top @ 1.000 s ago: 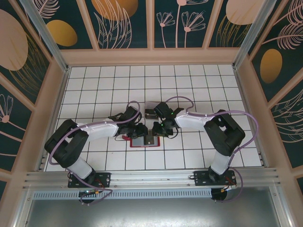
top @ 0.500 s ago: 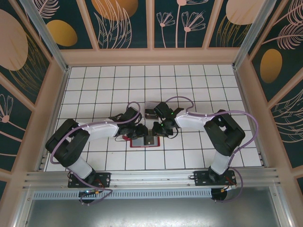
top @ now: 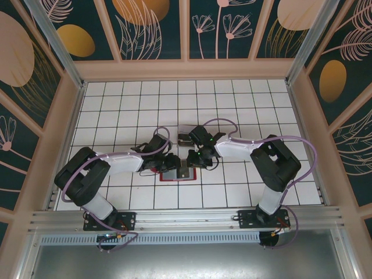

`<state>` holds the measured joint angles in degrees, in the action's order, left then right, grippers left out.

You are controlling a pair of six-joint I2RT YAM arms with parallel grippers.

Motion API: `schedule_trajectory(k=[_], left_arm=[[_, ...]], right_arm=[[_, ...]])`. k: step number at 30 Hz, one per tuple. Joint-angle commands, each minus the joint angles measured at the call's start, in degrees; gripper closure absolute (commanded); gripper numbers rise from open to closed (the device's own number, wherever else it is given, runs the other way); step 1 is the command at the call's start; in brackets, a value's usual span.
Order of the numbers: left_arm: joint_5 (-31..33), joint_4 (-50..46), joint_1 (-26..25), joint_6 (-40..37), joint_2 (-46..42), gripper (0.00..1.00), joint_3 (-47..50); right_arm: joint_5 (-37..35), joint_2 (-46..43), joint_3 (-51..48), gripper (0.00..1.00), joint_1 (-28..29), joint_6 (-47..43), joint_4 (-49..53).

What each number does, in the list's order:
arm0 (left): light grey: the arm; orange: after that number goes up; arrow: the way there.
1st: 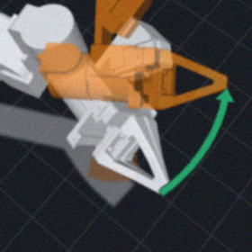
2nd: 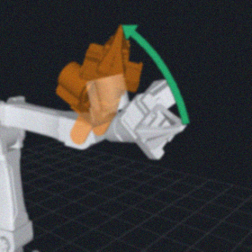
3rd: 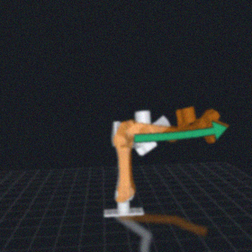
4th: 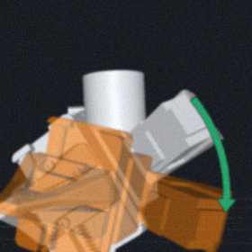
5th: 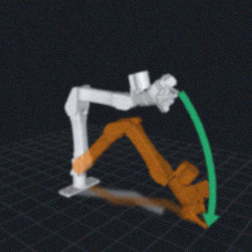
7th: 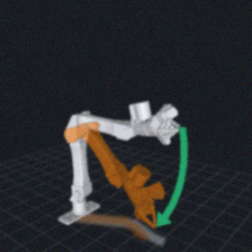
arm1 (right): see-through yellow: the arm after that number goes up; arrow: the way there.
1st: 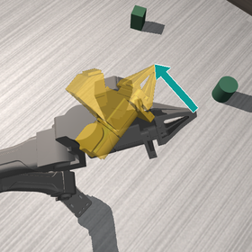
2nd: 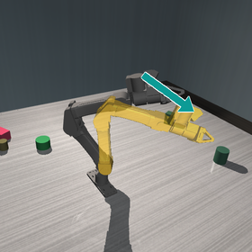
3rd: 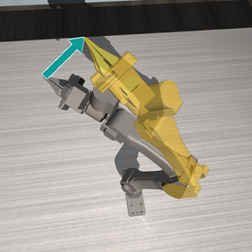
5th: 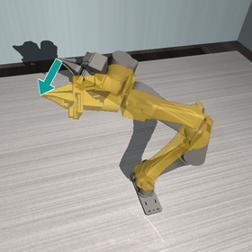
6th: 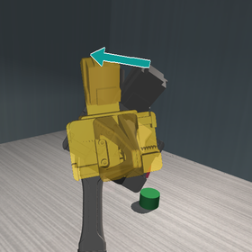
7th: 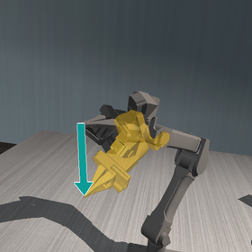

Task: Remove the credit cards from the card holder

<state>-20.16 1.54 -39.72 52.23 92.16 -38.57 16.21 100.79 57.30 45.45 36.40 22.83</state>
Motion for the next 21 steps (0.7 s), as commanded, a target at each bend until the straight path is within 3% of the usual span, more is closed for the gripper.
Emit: schedule_trajectory(k=[1, 21], left_arm=[[-1.0, 0.3, -0.4, 0.9, 0.1, 0.76, 2.0], [2.5, -3.6, -0.4, -1.2, -6.1, 0.90, 0.8]], right_arm=[[-1.0, 1.8, -0.8, 0.74, 0.3, 0.0, 1.3], [-1.3, 1.9, -0.3, 0.75, 0.4, -0.5, 1.9]])
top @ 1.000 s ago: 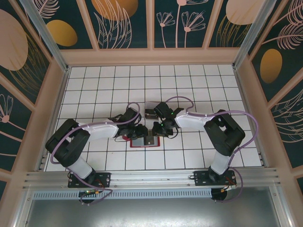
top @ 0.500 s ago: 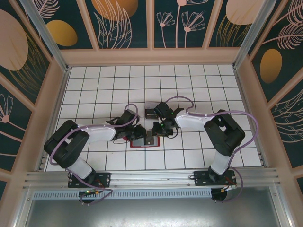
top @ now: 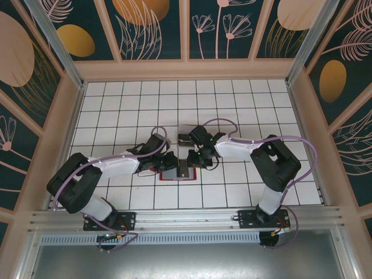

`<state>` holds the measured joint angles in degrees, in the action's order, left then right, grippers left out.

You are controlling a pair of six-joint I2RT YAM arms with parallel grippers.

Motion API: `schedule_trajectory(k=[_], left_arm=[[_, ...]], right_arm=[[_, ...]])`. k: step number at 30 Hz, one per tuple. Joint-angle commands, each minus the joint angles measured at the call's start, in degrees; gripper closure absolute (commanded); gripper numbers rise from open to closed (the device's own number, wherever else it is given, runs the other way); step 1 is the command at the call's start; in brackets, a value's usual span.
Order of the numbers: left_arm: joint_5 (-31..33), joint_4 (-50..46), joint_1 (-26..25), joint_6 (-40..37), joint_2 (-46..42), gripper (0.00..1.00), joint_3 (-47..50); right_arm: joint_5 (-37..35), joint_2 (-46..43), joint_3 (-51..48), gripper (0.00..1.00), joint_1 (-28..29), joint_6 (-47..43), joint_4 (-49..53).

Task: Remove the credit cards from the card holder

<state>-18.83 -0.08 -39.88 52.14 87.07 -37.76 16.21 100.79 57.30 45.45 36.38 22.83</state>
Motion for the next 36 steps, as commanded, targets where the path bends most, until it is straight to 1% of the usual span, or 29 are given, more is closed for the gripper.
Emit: schedule_trajectory(k=[1, 10, 21, 23, 28, 33, 36], left_arm=[[1.2, -2.1, -0.3, -1.1, -1.1, 0.91, 0.0], [2.8, -2.7, -0.2, -1.3, -3.5, 0.95, 2.3], [5.5, -7.5, -0.3, -3.5, -7.8, 0.99, 2.4], [5.7, -8.5, -0.2, -5.1, -8.9, 1.00, 1.9], [7.0, -13.7, -0.3, -12.1, -10.5, 1.00, -1.5], [5.8, -17.7, -0.2, -19.5, -10.3, 1.00, -5.6], [6.5, -19.9, -0.3, -24.2, -10.3, 1.00, -8.3]], right_arm=[[-1.3, 1.9, -0.3, 0.75, 0.3, -0.6, 2.0], [-1.4, 1.9, -0.7, 0.75, 0.3, -0.5, 1.8], [-1.8, 1.7, -0.3, 0.76, 0.3, -0.7, 2.3], [-1.9, 1.6, -0.3, 0.76, 0.3, -0.6, 2.4], [-1.8, 1.0, -0.1, 0.76, 0.3, -0.4, 2.1], [-2.1, -0.2, 0.7, 0.76, 0.2, -0.3, 2.2], [-2.4, -1.4, 1.2, 0.76, 0.1, -0.3, 2.5]])
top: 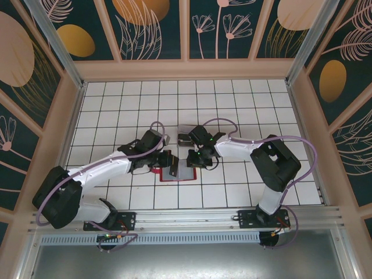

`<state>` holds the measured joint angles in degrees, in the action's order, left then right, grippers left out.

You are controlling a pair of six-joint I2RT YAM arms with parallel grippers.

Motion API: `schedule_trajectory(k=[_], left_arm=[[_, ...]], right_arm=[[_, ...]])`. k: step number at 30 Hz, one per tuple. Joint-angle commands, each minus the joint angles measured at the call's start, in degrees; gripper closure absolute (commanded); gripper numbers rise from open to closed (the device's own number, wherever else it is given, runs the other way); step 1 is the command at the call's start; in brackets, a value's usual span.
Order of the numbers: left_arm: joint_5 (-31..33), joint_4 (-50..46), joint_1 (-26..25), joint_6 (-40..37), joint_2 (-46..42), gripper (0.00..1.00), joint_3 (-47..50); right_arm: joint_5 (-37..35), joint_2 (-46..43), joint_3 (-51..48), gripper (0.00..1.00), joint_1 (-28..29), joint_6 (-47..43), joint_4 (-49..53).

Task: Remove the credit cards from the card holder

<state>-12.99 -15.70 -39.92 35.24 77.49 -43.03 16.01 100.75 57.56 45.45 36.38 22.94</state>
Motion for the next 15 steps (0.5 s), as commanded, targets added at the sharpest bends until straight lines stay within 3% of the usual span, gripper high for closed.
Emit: schedule_trajectory(k=[1, 8, 15], left_arm=[[0.5, -4.9, -0.2, -9.2, -0.6, 1.00, -3.8], [3.9, -10.0, -0.2, -23.0, 2.4, 1.00, -10.6], [4.3, -9.2, -0.2, -42.7, 0.6, 1.00, -12.4]], right_arm=[[-1.9, -1.8, 1.1, 0.76, -0.1, -0.5, 2.5], [-1.5, -7.0, 0.5, 0.76, -3.2, -1.0, 2.7], [-3.3, -13.4, -0.8, 0.76, -9.6, -3.6, 6.0]])
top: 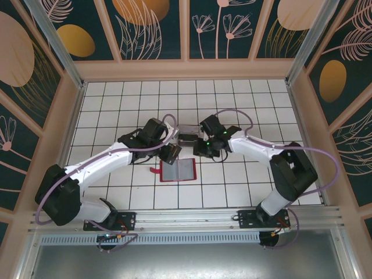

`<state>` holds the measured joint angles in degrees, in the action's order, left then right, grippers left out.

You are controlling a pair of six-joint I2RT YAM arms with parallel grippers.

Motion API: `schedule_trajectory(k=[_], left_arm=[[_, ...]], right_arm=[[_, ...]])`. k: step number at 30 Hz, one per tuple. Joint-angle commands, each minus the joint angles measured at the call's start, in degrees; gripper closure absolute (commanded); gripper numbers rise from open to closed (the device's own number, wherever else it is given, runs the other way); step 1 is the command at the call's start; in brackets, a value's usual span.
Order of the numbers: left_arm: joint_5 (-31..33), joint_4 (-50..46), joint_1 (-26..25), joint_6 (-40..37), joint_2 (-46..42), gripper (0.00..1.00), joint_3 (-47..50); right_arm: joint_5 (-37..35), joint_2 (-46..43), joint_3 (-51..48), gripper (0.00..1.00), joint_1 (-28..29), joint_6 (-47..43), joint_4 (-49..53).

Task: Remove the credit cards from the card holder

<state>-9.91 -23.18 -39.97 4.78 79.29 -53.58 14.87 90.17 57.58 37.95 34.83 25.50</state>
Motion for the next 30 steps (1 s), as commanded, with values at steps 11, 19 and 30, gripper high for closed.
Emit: schedule_trajectory(k=[11, 19, 30], left_arm=[[-1.0, -13.7, -0.1, -41.0, 11.6, 1.00, -20.6], [0.0, -24.0, -0.1, -53.3, 25.2, 1.00, -36.9], [2.2, -33.1, -0.2, -57.2, 38.1, 1.00, -50.7]], right_arm=[[-4.0, -8.3, -0.7, 0.76, -8.5, -4.9, 6.8], [-4.4, -9.0, -1.6, 0.76, -9.0, -4.8, 6.9], [-5.2, -9.7, -3.0, 0.77, -9.1, -4.1, 6.9]])
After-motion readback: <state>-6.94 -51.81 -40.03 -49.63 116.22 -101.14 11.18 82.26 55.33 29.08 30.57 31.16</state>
